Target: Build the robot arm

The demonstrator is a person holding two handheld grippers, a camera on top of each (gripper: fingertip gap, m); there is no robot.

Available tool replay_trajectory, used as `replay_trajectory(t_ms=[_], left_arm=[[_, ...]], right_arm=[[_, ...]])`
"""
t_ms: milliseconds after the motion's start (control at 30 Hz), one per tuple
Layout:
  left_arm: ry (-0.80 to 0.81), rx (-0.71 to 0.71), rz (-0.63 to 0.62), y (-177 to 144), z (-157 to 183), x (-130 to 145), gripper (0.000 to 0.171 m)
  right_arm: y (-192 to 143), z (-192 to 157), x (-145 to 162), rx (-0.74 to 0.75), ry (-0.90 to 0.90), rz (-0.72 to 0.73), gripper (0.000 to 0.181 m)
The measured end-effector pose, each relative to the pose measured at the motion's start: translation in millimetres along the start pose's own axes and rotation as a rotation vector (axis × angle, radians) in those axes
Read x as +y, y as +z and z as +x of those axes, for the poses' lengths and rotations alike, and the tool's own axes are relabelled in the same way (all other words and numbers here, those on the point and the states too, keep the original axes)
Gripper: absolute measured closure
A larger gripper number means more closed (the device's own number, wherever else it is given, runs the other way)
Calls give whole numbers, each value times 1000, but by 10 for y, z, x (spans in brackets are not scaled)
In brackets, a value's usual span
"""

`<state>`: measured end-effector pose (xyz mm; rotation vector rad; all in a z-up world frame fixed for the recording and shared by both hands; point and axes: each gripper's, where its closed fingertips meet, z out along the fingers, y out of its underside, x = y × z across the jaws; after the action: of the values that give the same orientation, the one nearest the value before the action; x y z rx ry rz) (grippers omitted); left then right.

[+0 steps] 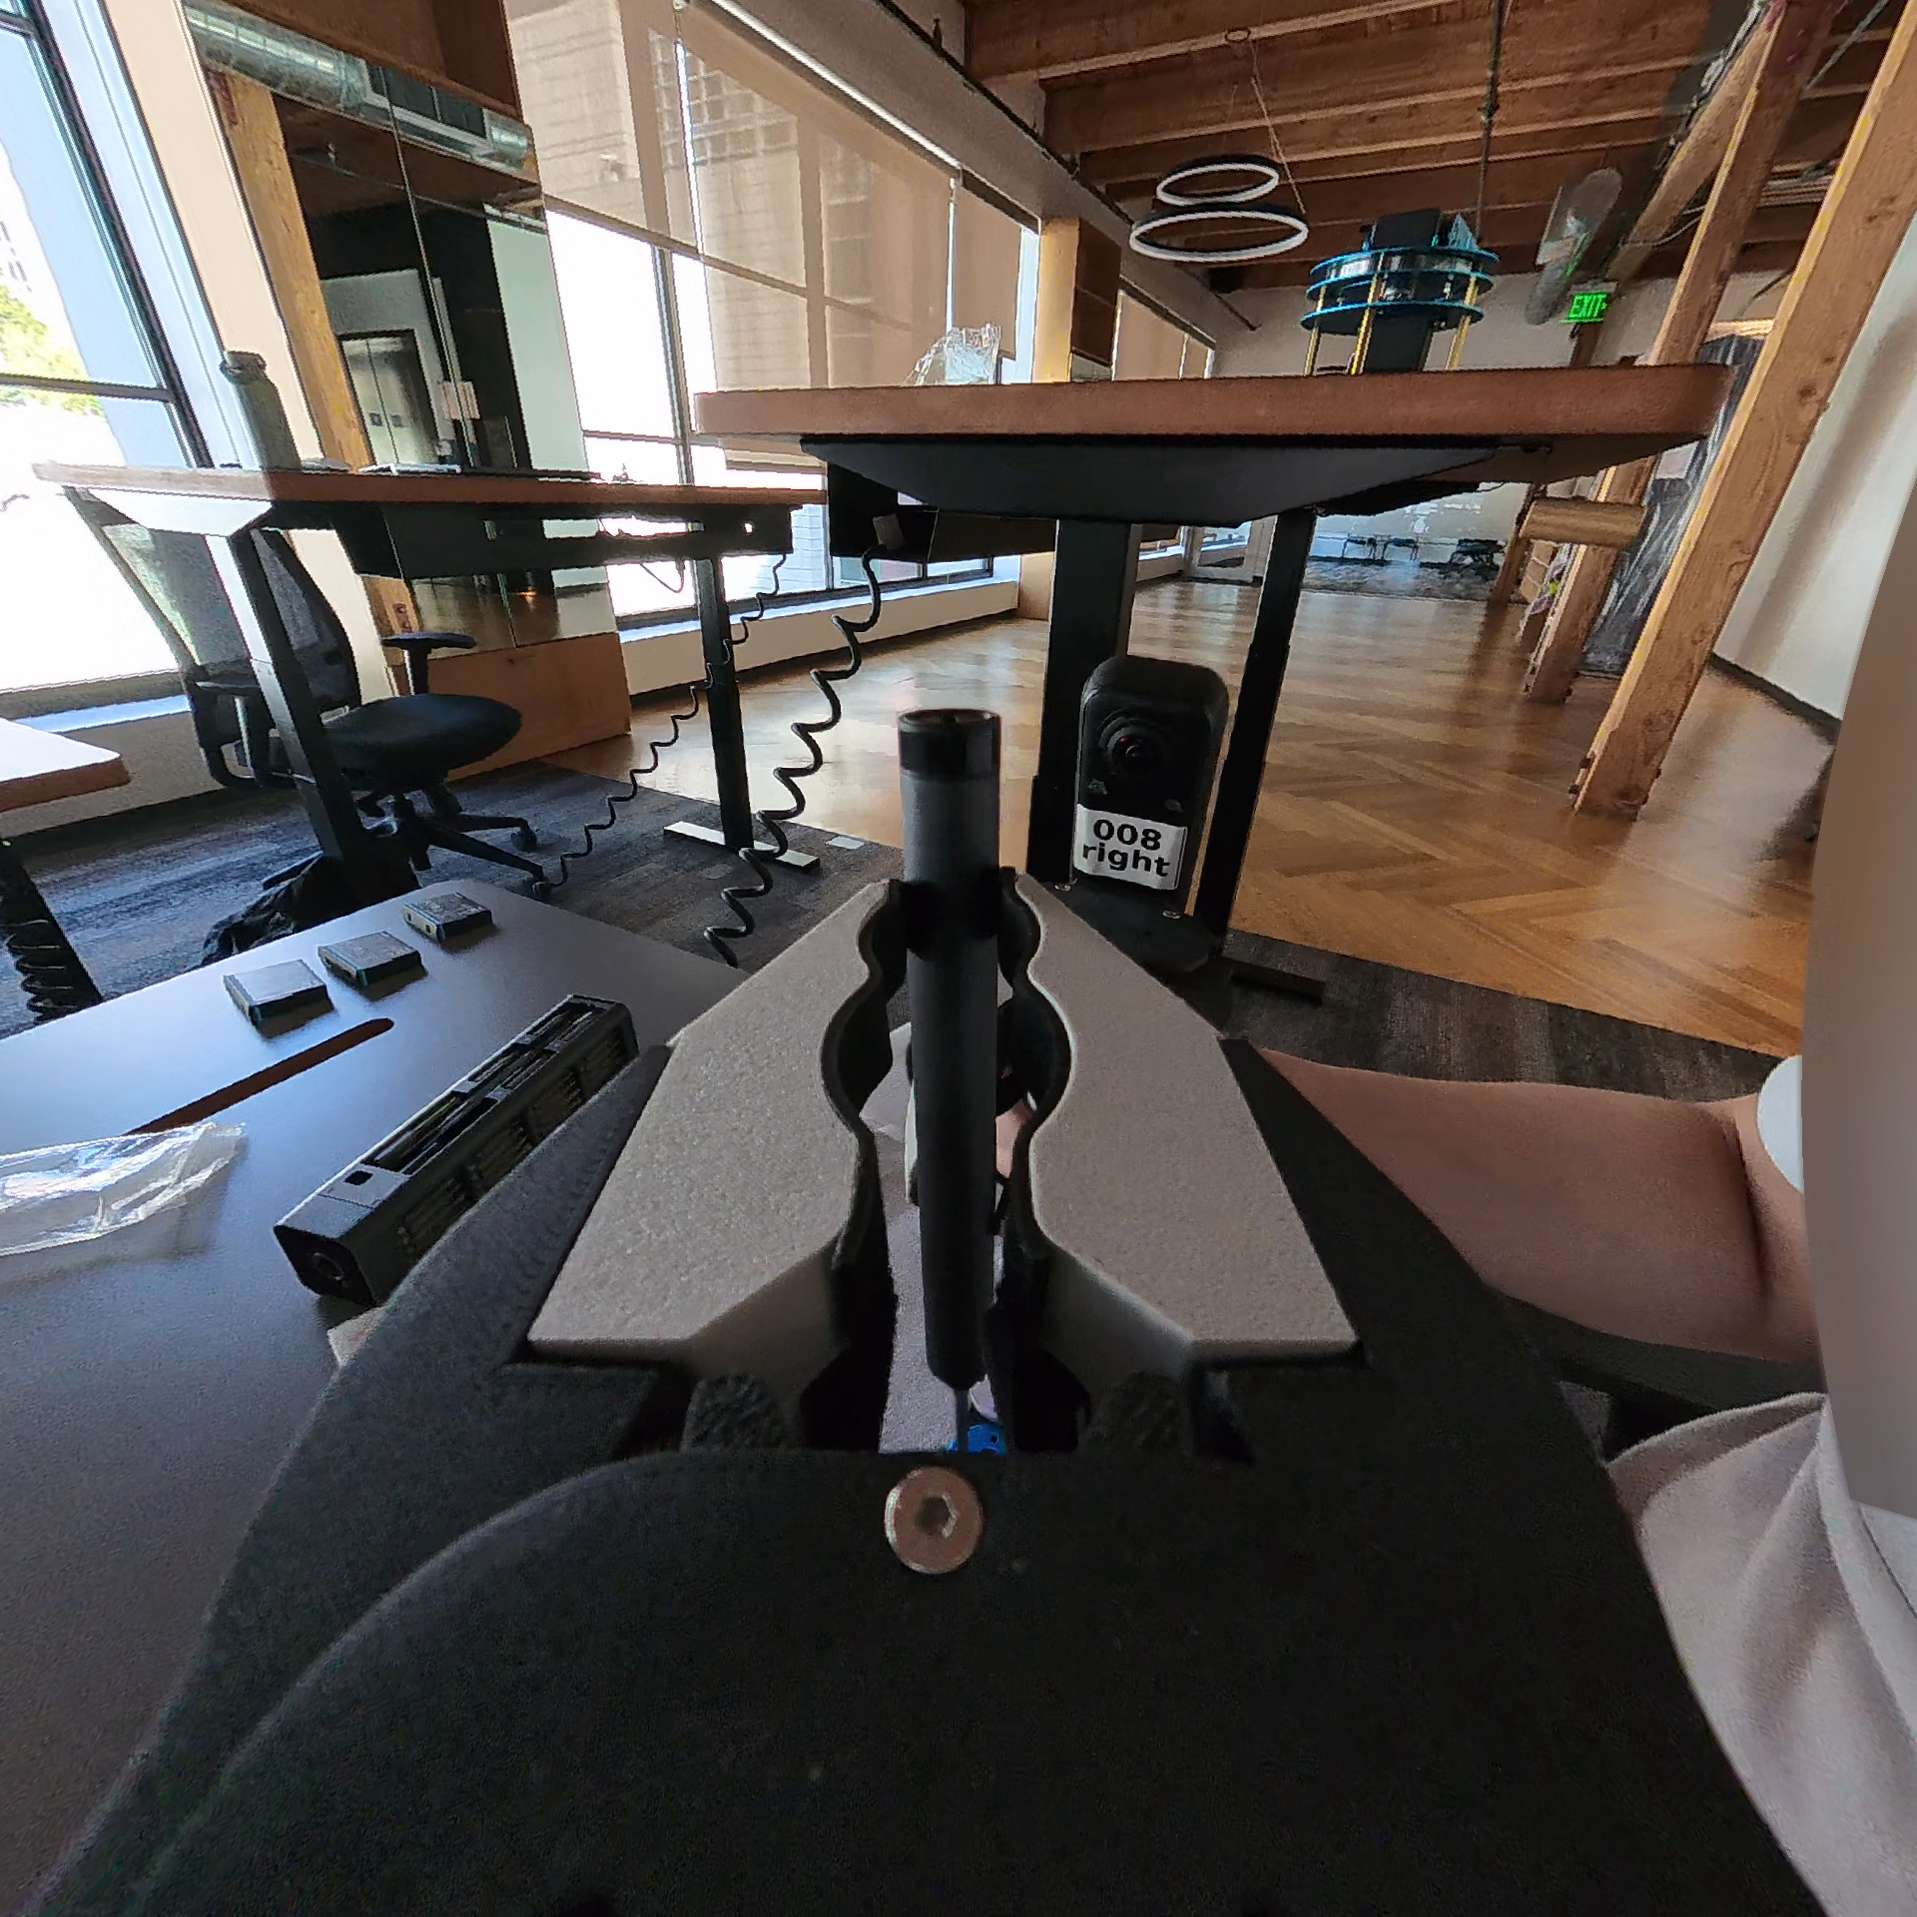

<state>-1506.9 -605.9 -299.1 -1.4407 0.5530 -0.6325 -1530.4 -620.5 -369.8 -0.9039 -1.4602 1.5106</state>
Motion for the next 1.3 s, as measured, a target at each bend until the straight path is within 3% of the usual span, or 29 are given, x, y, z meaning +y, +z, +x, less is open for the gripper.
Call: replay_trajectory(t_ms=[433, 567, 867, 1300], left_arm=[[65, -43, 7, -51, -11, 15, 156], [91, -46, 59, -47, 52, -105, 156], [26, -40, -6, -28, 6, -8, 156], [10, -42, 26, -48, -7, -13, 156]], right_arm=[[26, 20, 13, 1, 29, 8, 166], [17, -6, -114, 9, 2, 60, 166], [59, -37, -11, -24, 44, 10, 165], [50, -28, -12, -21, 53, 13, 165]])
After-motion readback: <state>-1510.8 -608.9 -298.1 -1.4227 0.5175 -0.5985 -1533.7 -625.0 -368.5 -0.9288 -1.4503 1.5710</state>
